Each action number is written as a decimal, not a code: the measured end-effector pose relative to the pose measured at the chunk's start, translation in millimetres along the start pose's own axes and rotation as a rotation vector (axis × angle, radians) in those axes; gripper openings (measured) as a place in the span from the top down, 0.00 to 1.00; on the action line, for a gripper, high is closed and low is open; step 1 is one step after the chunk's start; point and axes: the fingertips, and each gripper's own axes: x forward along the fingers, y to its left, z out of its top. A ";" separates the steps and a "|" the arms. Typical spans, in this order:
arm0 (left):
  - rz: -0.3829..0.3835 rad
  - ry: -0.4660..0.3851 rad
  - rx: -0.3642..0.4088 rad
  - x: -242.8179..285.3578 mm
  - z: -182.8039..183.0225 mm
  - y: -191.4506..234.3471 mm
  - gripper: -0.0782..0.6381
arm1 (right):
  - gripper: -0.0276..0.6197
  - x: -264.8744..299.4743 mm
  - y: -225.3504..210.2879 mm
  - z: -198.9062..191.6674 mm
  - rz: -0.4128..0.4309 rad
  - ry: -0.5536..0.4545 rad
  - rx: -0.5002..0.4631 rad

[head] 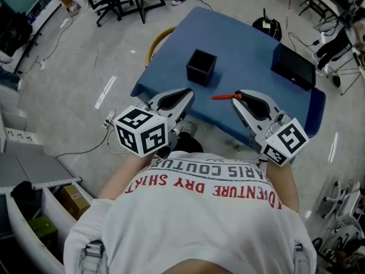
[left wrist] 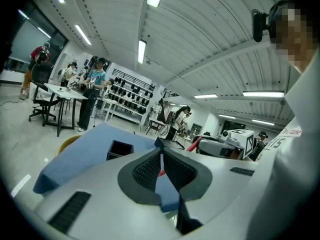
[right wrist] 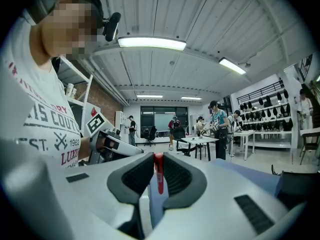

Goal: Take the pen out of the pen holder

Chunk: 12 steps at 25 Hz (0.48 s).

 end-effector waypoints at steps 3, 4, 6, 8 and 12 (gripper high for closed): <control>0.001 0.002 0.001 0.7 3.0 2.7 0.84 | 0.86 3.8 -1.6 1.1 0.001 0.004 0.003; 0.001 0.004 0.001 1.2 3.9 3.3 0.84 | 0.86 4.6 -2.5 1.4 0.001 0.005 0.005; 0.003 0.009 0.001 3.6 3.8 3.8 0.84 | 0.86 4.8 -5.1 0.6 0.003 0.007 0.008; 0.007 0.010 0.005 7.0 2.9 4.1 0.84 | 0.86 4.0 -8.2 -0.9 0.005 0.002 0.008; 0.008 0.008 0.025 8.2 9.5 1.9 0.84 | 0.86 3.9 -9.9 5.1 0.004 -0.017 0.001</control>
